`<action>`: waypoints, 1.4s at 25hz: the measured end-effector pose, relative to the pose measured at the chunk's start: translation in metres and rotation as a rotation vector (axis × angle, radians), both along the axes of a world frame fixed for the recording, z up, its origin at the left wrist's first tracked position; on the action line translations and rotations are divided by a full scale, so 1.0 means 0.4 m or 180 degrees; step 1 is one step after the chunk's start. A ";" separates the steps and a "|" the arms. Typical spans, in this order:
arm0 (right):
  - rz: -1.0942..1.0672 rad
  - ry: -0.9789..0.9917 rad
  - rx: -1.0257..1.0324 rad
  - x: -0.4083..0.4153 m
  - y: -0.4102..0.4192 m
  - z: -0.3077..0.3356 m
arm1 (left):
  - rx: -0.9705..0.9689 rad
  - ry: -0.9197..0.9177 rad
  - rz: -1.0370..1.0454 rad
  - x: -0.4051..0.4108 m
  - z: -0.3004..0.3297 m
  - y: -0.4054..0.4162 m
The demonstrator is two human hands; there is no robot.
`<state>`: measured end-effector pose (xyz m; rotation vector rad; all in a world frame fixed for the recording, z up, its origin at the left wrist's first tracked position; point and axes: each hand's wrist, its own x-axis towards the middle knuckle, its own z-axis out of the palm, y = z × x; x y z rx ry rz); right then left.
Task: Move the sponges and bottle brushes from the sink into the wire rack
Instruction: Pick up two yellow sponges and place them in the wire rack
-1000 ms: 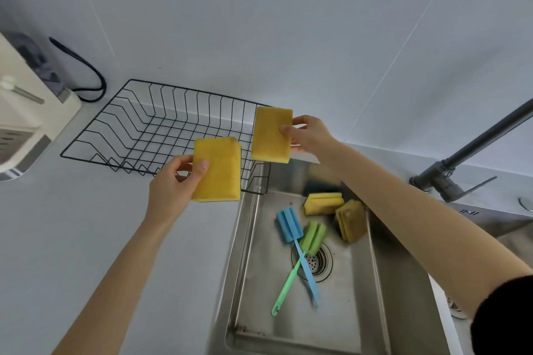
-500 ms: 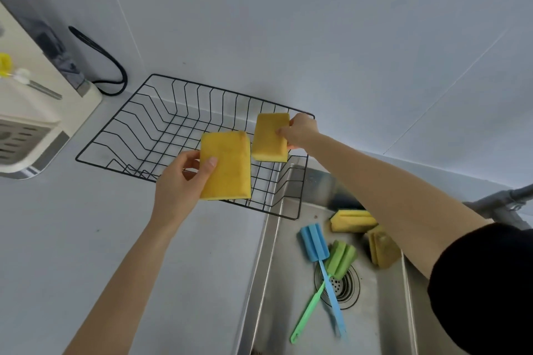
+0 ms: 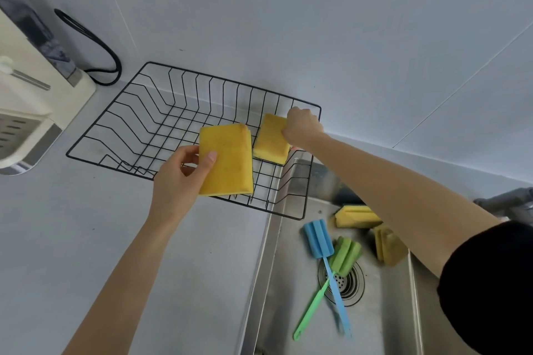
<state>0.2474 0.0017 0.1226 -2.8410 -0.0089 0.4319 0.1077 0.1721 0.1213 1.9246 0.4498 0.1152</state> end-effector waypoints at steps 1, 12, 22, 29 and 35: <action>0.0127 -0.0128 -0.0102 -0.006 0.001 0.008 | -0.0022 0.0002 -0.0002 0.001 0.001 -0.002; 0.1600 -0.0421 -0.0806 -0.056 -0.018 -0.100 | 0.0184 -0.0018 -0.0062 0.058 -0.002 -0.006; 0.1571 -0.0541 -0.0578 -0.048 -0.021 -0.119 | 0.0964 0.0474 -0.0430 0.288 -0.061 -0.002; 0.1547 -0.0592 -0.0503 -0.047 -0.020 -0.130 | 0.1114 0.0902 -0.0798 0.352 -0.126 -0.024; 0.1473 -0.0648 -0.0471 -0.046 -0.016 -0.134 | 0.1256 0.0917 -0.0993 0.359 -0.131 -0.030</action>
